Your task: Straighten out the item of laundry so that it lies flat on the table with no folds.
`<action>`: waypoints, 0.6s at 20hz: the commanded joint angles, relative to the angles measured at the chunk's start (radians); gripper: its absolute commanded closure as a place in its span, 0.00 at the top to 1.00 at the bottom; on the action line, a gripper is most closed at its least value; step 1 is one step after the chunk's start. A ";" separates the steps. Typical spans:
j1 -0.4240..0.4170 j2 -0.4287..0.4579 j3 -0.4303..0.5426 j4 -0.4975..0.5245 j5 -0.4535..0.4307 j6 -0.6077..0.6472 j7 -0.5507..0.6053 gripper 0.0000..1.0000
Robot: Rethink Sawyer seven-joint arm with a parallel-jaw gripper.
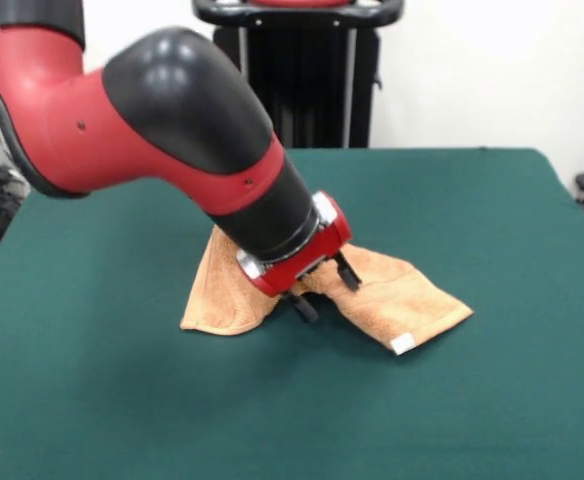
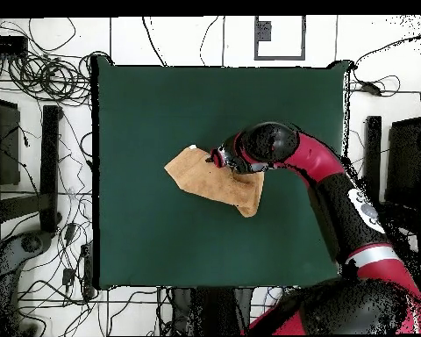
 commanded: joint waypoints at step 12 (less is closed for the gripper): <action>0.032 0.092 0.106 0.028 -0.043 -0.103 -0.094 1.00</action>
